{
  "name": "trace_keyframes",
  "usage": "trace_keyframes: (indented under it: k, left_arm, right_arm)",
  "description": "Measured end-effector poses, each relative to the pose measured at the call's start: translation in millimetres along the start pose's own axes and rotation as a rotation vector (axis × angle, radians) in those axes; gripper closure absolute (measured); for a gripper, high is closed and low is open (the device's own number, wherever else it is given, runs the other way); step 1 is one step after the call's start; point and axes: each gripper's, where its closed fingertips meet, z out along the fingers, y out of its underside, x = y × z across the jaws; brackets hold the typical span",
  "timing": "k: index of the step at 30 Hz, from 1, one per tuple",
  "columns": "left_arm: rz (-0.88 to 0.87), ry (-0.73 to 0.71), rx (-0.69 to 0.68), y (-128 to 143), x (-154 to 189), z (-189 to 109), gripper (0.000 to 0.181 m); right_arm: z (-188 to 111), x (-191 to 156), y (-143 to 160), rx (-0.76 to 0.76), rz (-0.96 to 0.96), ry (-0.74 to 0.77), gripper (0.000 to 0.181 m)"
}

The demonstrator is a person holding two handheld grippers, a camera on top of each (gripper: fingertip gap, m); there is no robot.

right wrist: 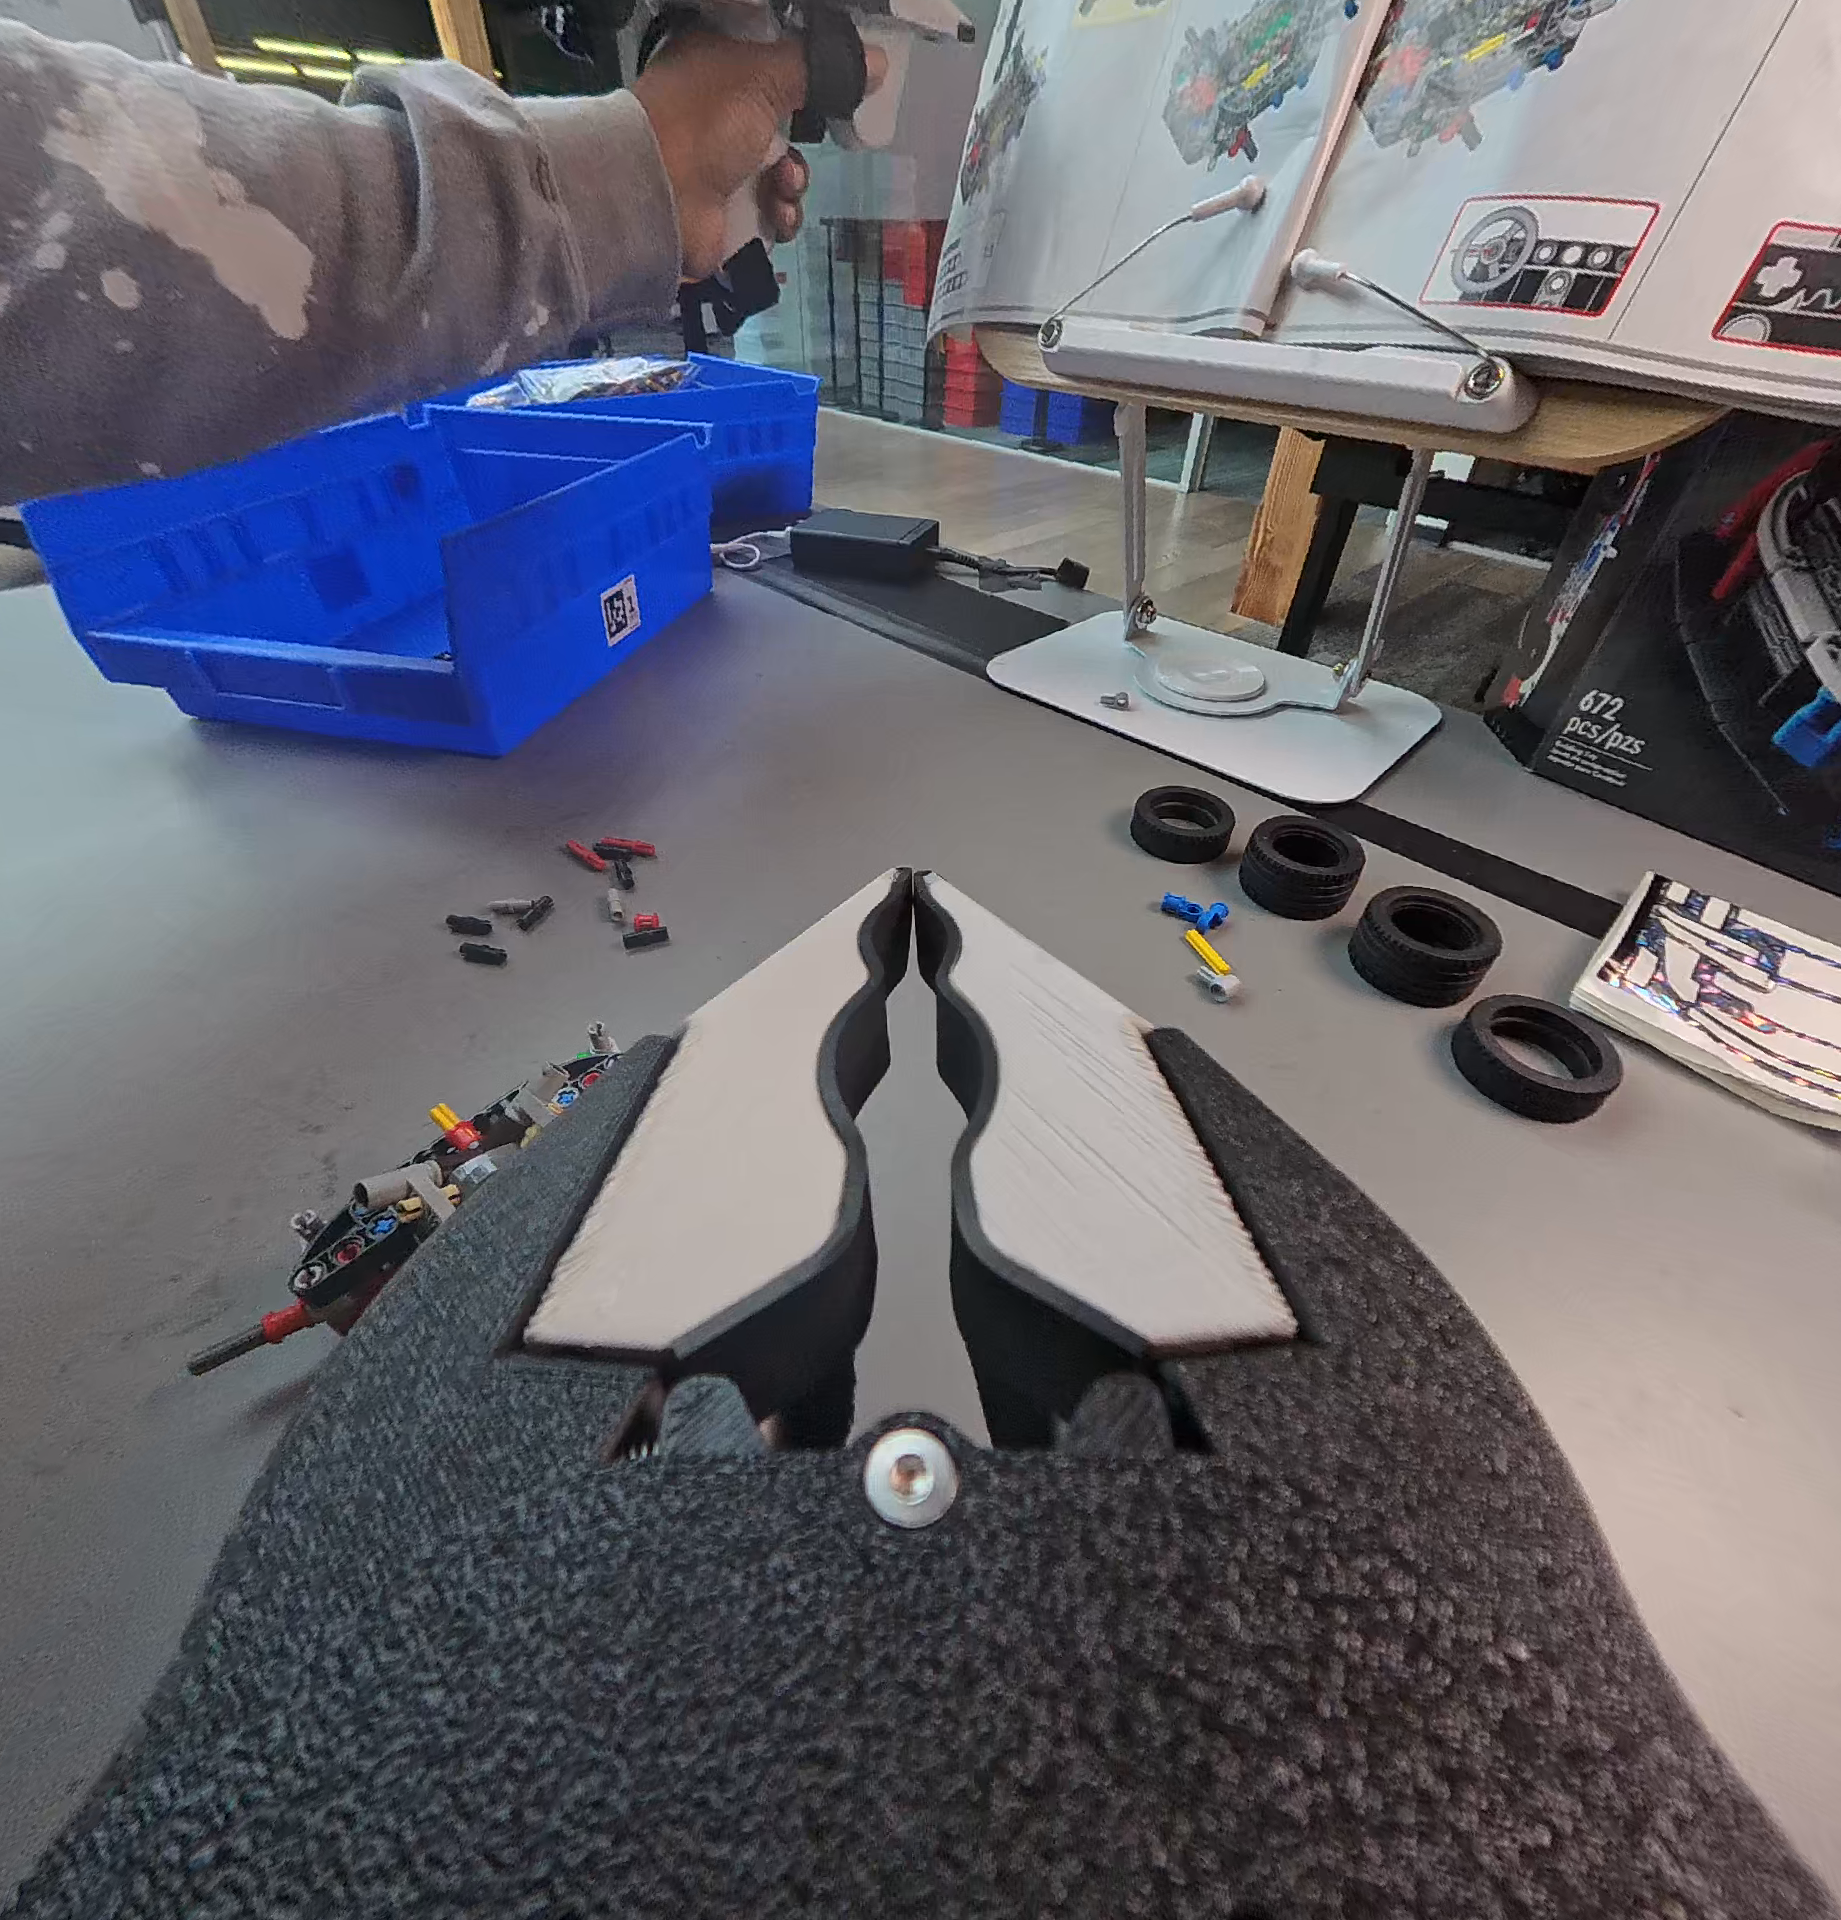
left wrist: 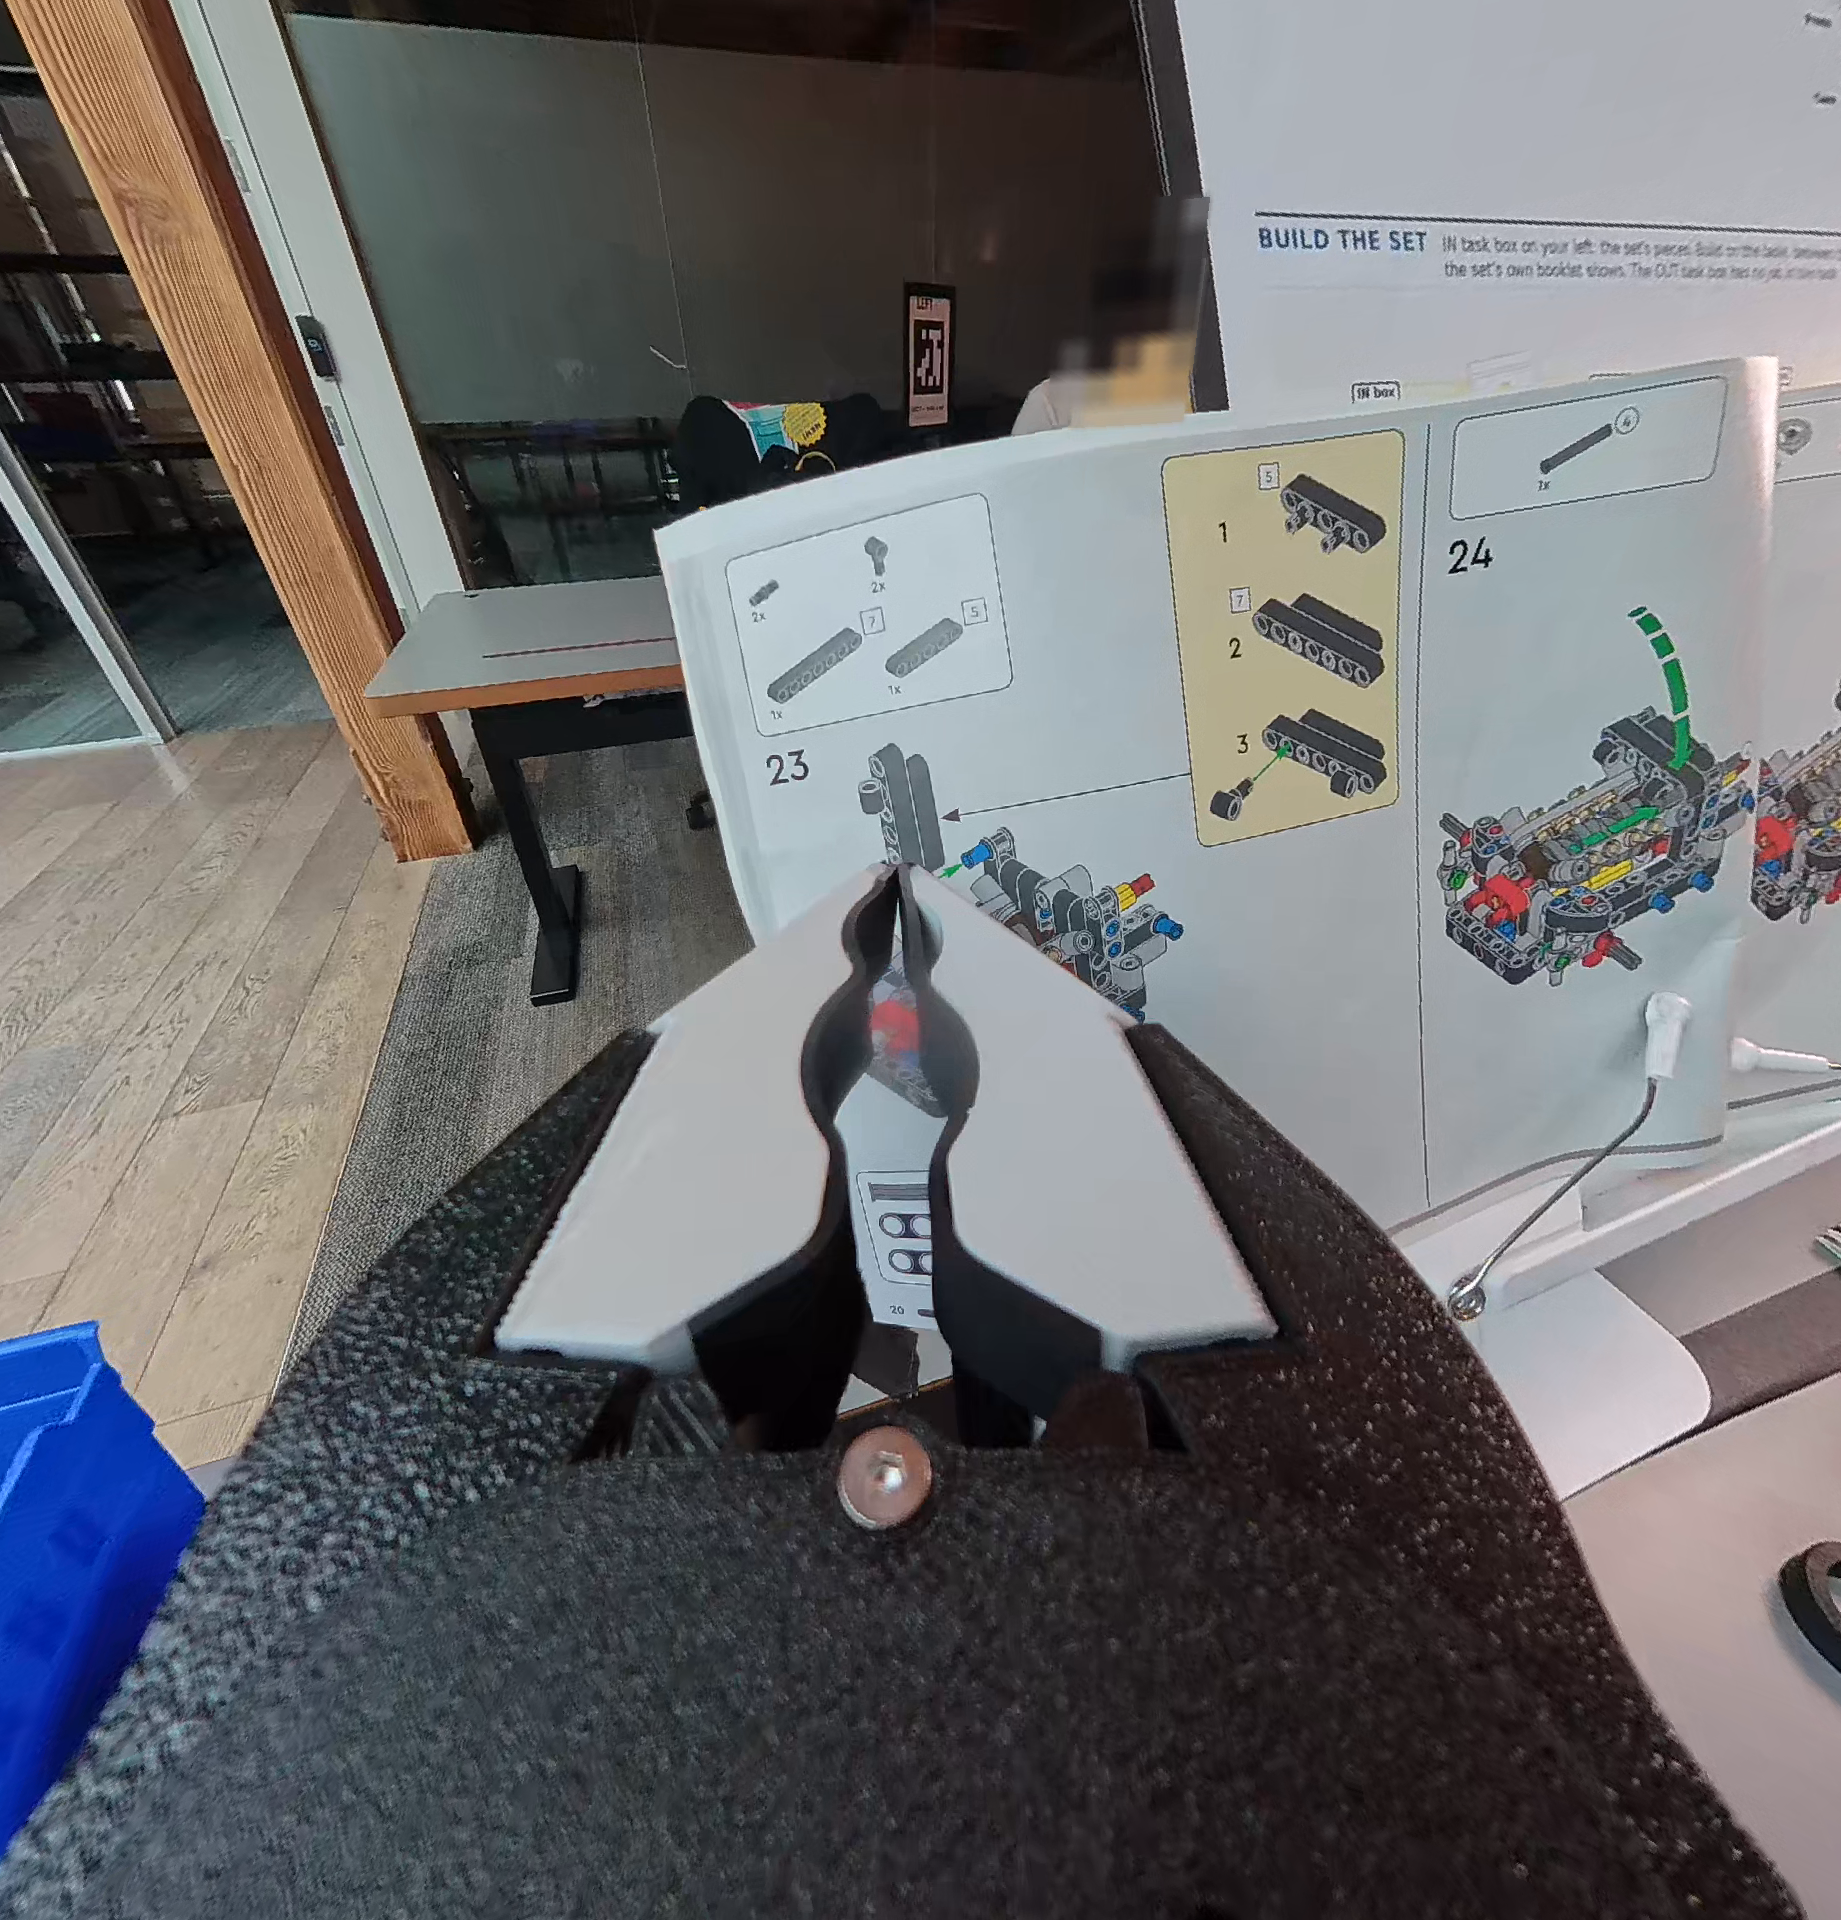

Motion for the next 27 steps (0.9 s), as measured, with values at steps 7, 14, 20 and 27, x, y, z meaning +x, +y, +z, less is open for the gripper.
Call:
trace_keyframes:
  k: [7,14,20,27]
  left_arm:
    - [-0.02,0.033,-0.013,9,13,-2,0.181]
    - [0.076,0.226,-0.014,4,107,-48,0.176]
    - [0.087,0.676,-0.056,41,257,-154,0.153]
    - [0.119,1.17,-0.389,170,377,-296,0.099]
  right_arm:
    - [0,1,4,-0.004,0.004,-0.012,0.181]
    - [-5,-11,13,-0.1,0.056,-0.143,0.173]
    - [-18,-29,20,-0.206,0.176,-0.316,0.153]
    - [-24,-64,55,-0.476,0.167,-0.423,0.142]
